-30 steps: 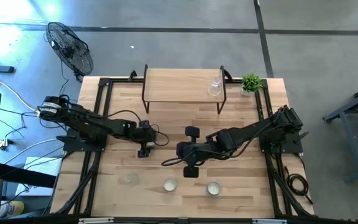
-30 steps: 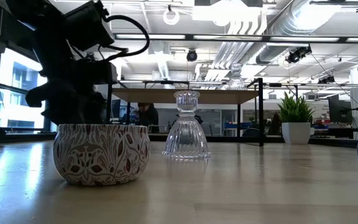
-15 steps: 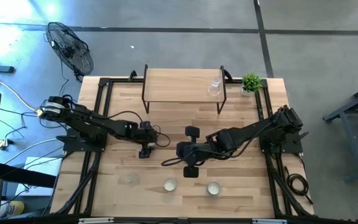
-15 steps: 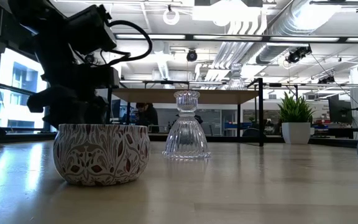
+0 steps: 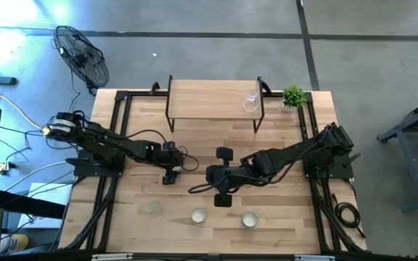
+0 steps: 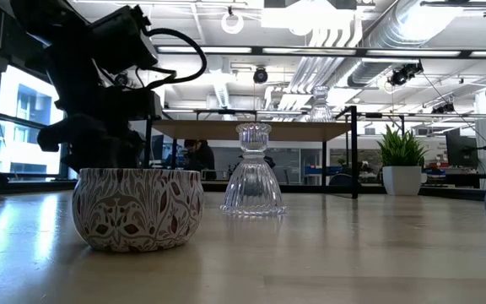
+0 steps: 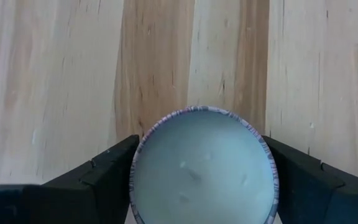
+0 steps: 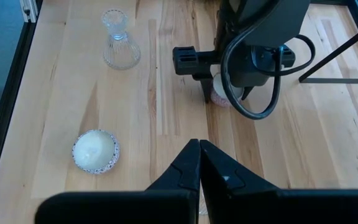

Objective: Pick & Place candle stick holders
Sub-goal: Put the purple patterned scented candle on the shelf

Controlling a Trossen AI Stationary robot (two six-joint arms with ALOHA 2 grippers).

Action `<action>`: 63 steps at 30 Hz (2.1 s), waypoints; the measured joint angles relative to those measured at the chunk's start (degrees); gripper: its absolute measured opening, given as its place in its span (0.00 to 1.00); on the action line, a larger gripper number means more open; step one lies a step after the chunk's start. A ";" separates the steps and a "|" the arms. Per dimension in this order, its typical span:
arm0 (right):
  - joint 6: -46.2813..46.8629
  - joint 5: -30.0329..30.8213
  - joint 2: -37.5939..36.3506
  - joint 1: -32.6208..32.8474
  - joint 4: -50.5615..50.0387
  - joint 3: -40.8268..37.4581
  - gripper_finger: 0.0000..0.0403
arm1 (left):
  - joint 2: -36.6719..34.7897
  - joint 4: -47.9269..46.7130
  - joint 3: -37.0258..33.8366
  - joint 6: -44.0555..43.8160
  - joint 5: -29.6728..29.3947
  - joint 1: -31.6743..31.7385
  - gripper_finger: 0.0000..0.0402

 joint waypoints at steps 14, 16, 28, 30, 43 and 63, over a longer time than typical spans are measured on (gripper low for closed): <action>-1.52 0.04 0.00 1.53 1.81 0.00 0.00 | -6.46 -17.19 7.40 -2.15 -5.82 -0.06 0.72; -1.74 0.05 0.00 2.01 1.85 0.00 0.00 | -6.80 -21.21 10.59 -1.82 -7.94 -0.06 0.72; -1.72 6.52 -0.37 6.55 1.48 0.00 0.00 | -7.06 -35.88 30.71 0.06 -13.45 0.02 0.72; -1.68 8.40 -1.10 7.70 1.16 0.00 0.00 | -7.06 -38.47 34.19 0.55 -15.73 0.04 0.72; -0.46 14.95 -3.15 11.68 0.09 0.02 0.00 | -7.12 -44.41 53.86 7.71 -20.56 5.82 0.72; 0.44 15.57 -3.15 11.84 -0.60 0.02 0.00 | 0.35 -37.48 61.11 7.10 9.83 42.07 0.72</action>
